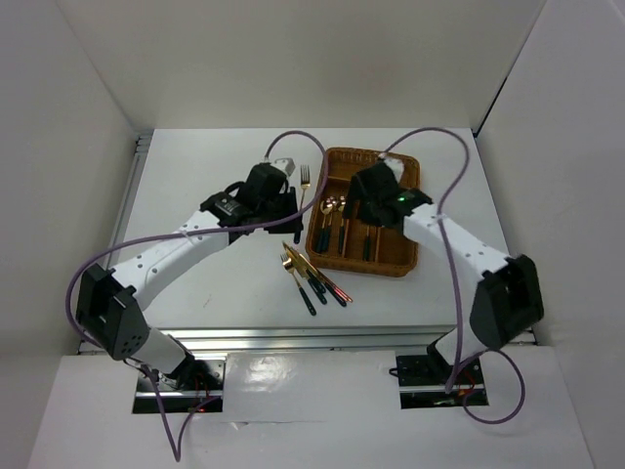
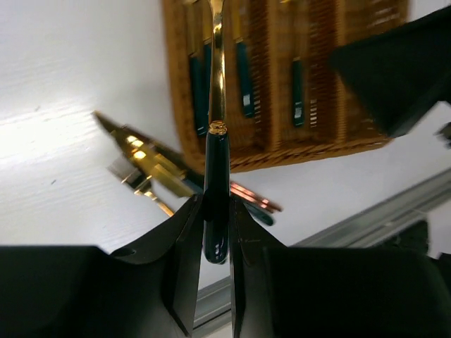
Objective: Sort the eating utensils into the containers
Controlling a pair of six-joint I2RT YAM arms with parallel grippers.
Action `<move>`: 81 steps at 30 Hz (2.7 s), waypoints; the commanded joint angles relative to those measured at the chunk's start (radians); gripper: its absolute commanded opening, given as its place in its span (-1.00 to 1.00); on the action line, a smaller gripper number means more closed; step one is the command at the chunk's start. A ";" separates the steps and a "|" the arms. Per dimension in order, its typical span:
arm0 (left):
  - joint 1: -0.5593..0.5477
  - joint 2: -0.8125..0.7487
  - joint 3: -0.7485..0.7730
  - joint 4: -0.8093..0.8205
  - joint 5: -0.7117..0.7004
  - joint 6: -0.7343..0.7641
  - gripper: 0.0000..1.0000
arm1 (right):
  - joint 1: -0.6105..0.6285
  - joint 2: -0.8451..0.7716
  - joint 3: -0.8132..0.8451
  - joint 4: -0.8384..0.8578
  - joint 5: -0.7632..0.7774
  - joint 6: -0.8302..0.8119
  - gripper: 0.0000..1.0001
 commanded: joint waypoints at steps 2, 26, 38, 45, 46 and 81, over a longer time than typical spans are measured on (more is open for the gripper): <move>-0.018 0.093 0.104 0.109 0.136 0.028 -1.00 | -0.110 -0.222 0.036 -0.073 0.041 -0.028 0.94; -0.187 0.643 0.456 0.216 0.132 -0.083 -0.53 | -0.258 -0.447 -0.156 -0.137 0.082 -0.011 1.00; -0.187 0.521 0.484 0.134 0.107 -0.027 0.30 | -0.258 -0.447 -0.166 -0.117 0.041 -0.011 1.00; -0.167 0.234 0.228 0.077 0.055 -0.086 0.52 | -0.258 -0.479 -0.166 -0.117 0.041 -0.022 1.00; -0.167 0.184 0.178 0.077 0.035 -0.115 0.52 | -0.258 -0.488 -0.166 -0.117 0.030 -0.022 1.00; -0.216 0.232 -0.220 -0.024 -0.211 -0.727 0.18 | -0.267 -0.479 -0.247 -0.056 -0.041 -0.031 1.00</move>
